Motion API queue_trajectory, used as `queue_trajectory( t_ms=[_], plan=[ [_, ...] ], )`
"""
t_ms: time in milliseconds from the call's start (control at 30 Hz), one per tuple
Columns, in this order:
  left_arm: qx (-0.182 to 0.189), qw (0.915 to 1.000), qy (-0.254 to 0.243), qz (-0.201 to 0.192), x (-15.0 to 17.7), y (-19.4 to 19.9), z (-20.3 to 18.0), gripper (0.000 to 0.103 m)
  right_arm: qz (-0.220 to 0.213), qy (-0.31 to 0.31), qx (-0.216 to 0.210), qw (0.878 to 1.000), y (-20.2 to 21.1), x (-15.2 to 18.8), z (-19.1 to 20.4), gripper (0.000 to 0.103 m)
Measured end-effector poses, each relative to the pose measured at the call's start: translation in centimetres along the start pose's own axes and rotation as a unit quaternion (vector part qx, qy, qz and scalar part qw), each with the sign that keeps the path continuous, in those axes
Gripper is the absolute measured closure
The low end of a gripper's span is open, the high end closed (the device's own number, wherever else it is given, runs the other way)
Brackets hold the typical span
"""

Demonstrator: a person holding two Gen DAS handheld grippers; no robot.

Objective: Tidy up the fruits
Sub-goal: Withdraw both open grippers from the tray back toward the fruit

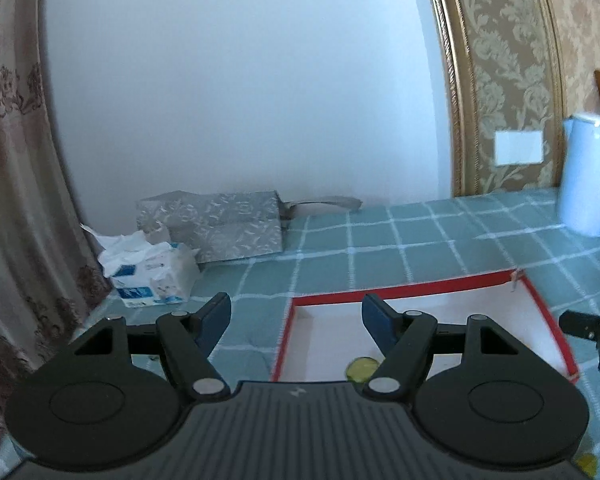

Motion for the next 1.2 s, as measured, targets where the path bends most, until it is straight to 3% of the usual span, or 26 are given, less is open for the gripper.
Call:
queue_trajectory(
  t_ms=[100,267,567,800,967,1200],
  plan=[
    [0.017,0.9998,0.001,-0.006,1.6,1.2,0.1,0.028,-0.016,-0.018,0.035,0.999,1.4,0.3,-1.0,0.0],
    [0.027,0.999,0.001,0.036,5.1,1.5,0.9,0.028,-0.012,-0.069,0.012,0.997,2.7,1.3,-2.5,0.0],
    [0.025,0.9957,0.042,0.079,8.7,-0.3,3.0,0.028,-0.004,-0.091,0.004,0.996,2.6,2.4,-2.6,0.0],
    [-0.035,0.9956,-0.007,0.087,10.0,-2.4,4.3,0.028,0.01,-0.101,-0.003,0.995,2.1,2.7,-2.7,0.0],
    [-0.035,0.9941,-0.013,0.102,10.7,-4.1,4.3,0.029,0.008,-0.088,0.003,0.996,2.1,2.7,-2.1,0.0],
    [-0.006,0.9936,0.021,0.111,11.1,-4.2,5.4,0.029,0.018,-0.086,-0.013,0.996,2.0,2.8,-1.7,0.0]
  ],
)
Point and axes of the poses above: each gripper's, at about its wrist camera, not at the fingertips, and y roughly against the way its jaws point, z to its left, x to its underside, the point moved 3 cm from there along -y, roughly the way its jaws point, and after that the axes turned 14 degrees about x, right-handed, at the moved point
